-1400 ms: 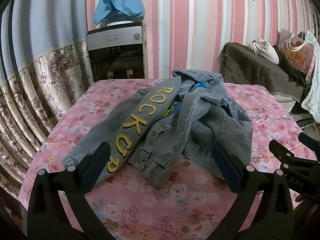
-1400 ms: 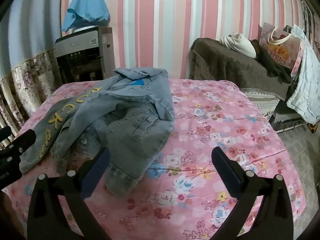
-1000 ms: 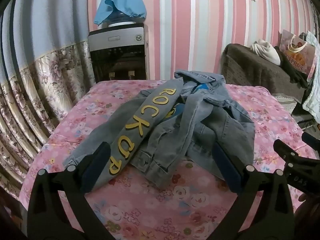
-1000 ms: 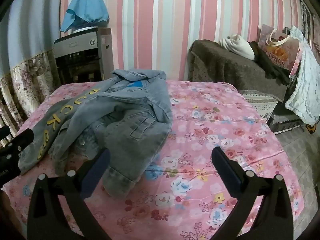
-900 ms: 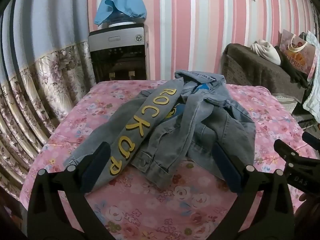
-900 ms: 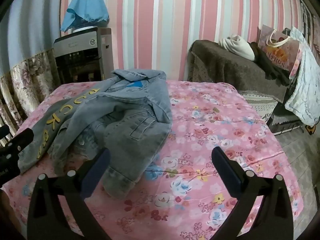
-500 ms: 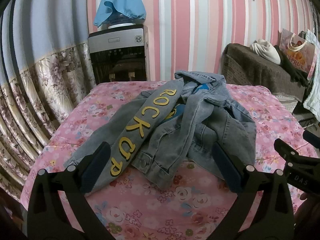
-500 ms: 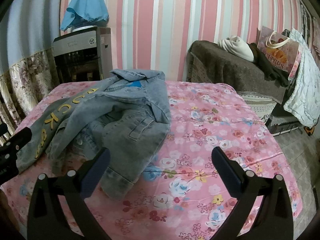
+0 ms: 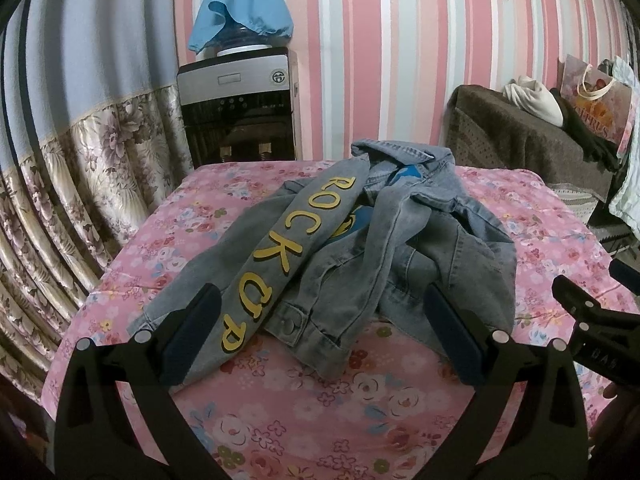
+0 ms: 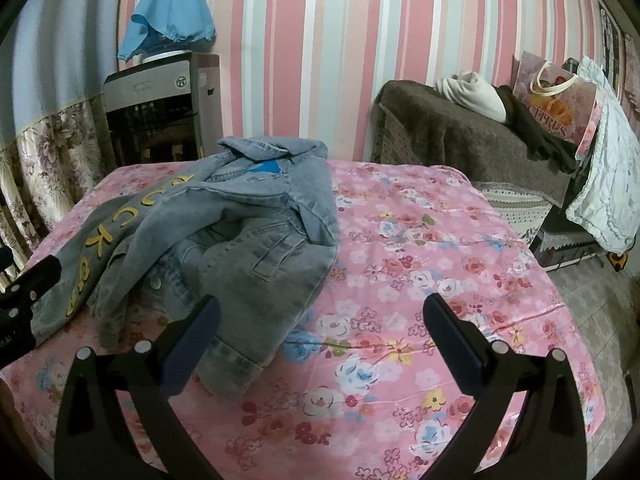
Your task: Fold large clothes
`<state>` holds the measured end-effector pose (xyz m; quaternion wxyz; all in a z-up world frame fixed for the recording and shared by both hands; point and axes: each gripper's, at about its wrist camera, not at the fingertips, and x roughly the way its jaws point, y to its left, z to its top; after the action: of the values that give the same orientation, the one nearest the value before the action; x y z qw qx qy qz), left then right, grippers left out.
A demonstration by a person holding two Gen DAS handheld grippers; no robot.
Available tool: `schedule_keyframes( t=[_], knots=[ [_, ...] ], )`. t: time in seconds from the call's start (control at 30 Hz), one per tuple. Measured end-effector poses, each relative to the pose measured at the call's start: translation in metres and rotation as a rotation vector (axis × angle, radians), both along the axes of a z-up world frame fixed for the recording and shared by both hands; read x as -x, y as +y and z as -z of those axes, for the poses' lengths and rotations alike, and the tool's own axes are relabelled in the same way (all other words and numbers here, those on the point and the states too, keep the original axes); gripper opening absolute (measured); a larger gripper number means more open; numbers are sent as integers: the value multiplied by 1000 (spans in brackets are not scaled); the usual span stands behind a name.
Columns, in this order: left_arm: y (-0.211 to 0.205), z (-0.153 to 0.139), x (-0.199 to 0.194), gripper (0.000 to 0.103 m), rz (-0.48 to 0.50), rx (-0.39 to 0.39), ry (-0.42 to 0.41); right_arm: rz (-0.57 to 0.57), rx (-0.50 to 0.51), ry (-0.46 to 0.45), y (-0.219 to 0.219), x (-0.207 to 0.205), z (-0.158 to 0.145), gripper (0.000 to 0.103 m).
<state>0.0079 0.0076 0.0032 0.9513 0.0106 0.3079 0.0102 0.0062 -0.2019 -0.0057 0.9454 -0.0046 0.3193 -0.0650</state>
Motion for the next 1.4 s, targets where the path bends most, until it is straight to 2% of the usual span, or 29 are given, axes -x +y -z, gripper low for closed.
schedule_keyframes(
  t=[1.4],
  knots=[
    [-3,1,0,100,-1,-6,-3,2,14,-4,1,-1,0,101]
  ],
)
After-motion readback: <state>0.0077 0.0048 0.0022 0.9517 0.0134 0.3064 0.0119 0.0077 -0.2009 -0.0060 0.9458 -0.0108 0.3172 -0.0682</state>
